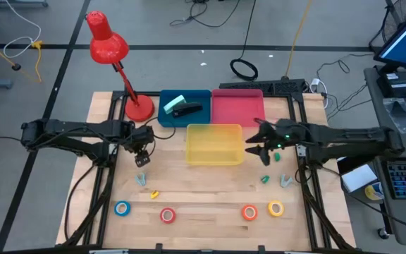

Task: Pick and place Stapler, Stapler remover, tape
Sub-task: Put the yellow stapler into the blue bin

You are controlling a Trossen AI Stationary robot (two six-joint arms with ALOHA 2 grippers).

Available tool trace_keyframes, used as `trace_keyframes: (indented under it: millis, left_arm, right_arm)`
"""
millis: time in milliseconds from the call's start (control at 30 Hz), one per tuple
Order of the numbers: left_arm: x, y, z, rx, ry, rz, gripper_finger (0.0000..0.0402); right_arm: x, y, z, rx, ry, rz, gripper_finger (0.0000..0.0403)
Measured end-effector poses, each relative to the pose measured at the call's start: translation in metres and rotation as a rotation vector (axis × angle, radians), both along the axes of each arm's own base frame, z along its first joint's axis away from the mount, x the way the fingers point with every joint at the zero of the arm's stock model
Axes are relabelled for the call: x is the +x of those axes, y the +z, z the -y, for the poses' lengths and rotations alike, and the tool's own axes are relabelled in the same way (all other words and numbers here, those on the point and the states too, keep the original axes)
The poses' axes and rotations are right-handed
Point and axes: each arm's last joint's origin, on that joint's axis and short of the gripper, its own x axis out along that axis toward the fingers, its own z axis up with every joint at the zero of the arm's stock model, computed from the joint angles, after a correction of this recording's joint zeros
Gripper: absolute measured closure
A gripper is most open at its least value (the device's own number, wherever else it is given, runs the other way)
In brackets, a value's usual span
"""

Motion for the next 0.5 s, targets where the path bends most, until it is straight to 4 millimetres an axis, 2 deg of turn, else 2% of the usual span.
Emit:
trace_keyframes:
  millis: [267, 500]
  left_arm:
    - [0.000, -0.005, -0.008, -0.048, -0.016, -0.037, 0.0147]
    - [0.006, -0.018, -0.015, -0.096, -0.006, -0.117, 0.0147]
  right_arm:
    - [-0.032, -0.016, 0.000, 0.079, -0.059, 0.197, 0.0206]
    - [-0.042, -0.021, -0.001, 0.091, -0.066, 0.237, 0.0206]
